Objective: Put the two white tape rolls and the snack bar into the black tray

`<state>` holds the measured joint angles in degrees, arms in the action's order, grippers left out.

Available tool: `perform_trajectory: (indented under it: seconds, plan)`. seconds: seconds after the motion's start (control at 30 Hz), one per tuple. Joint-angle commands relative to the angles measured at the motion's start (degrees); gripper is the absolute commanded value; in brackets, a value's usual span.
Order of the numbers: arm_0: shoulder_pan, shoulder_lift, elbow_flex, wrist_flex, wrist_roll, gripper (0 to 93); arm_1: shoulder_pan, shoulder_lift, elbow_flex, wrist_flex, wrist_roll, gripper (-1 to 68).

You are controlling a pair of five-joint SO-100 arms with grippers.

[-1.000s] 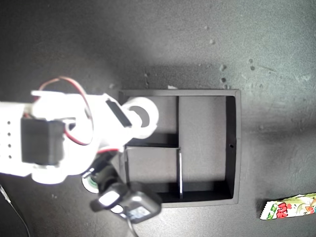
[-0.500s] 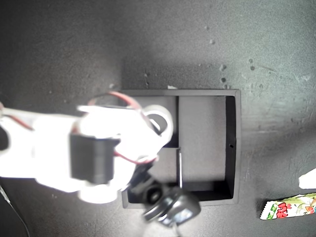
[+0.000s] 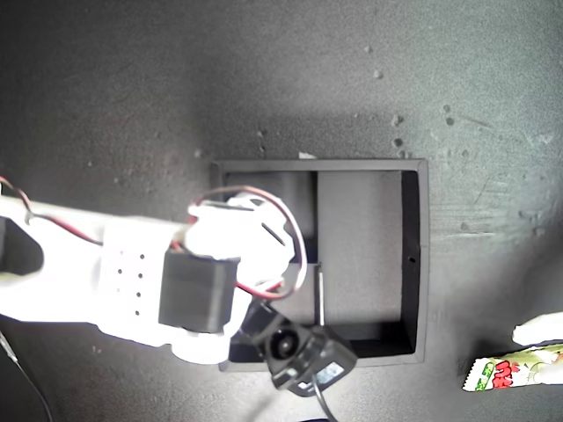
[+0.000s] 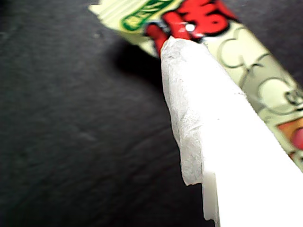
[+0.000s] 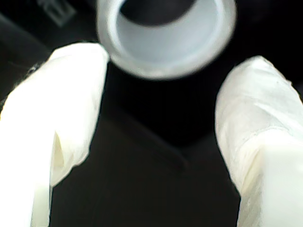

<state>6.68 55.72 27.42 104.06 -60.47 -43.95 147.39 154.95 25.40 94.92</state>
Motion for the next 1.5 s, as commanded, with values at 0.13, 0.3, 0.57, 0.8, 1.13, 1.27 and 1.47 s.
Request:
perform_trajectory:
  seconds: [0.13,0.3,0.57,0.8,1.13,1.27,1.47]
  plan:
    - [0.7,22.8,12.3,1.1,-8.5,16.7,-10.5,-3.3,2.1,-9.5,13.4,25.6]
    - [6.0,25.5,16.5,1.1,-13.5,16.3,-15.2,-5.0,4.1,-11.2,18.5,26.4]
    - [13.2,20.0,11.5,1.0,-15.7,15.3,-22.1,-4.9,13.9,-17.3,26.9,27.5]
    - [15.4,17.5,10.8,1.0,-15.3,15.3,-18.6,-6.2,8.8,-8.4,27.3,27.8]
    - [17.2,14.9,12.7,1.0,-14.1,15.5,-10.9,-31.6,-24.2,20.3,26.5,28.5]
    - [17.3,12.7,11.7,0.9,-13.3,15.5,-8.7,-46.8,-38.8,27.0,26.3,30.1]
    - [17.3,10.4,9.2,0.9,-12.7,15.6,-7.6,-58.8,-49.7,29.9,24.9,25.0]
